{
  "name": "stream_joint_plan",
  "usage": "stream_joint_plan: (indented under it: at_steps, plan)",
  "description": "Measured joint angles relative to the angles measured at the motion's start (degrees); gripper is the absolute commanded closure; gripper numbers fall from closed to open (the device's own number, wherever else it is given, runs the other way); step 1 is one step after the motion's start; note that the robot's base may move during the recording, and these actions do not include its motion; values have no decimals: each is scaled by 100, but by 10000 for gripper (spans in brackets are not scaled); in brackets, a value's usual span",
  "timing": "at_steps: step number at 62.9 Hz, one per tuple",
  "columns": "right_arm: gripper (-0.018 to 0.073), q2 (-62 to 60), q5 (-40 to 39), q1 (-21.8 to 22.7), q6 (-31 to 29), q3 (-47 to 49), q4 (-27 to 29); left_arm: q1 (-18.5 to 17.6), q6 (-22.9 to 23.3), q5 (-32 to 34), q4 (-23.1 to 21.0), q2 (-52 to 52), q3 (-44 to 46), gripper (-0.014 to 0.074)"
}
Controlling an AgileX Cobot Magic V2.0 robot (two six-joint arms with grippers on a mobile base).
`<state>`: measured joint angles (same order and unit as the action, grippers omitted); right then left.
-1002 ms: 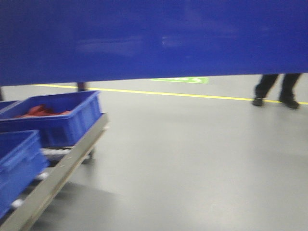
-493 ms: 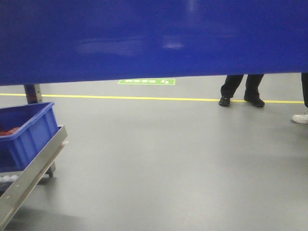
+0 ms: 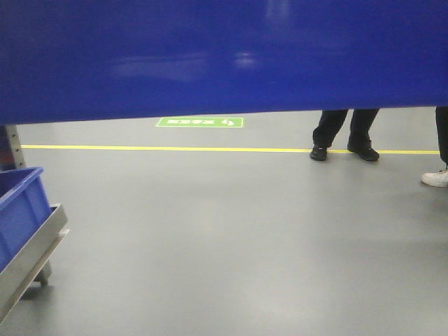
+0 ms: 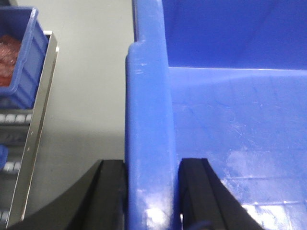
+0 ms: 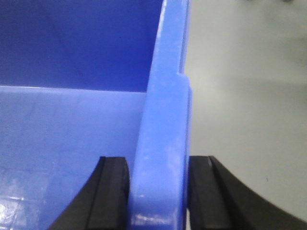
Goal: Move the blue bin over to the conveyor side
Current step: 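Hold the blue bin with both grippers while driving away from the rack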
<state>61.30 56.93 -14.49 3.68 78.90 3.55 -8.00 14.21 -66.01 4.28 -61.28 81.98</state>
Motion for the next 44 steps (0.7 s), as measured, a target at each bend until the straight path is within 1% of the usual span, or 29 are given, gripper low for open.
stream_joint_plan:
  at_steps: [44]
  plan:
    - [640,0,0,0,0,0,0,0,0,0,11,0,0,615]
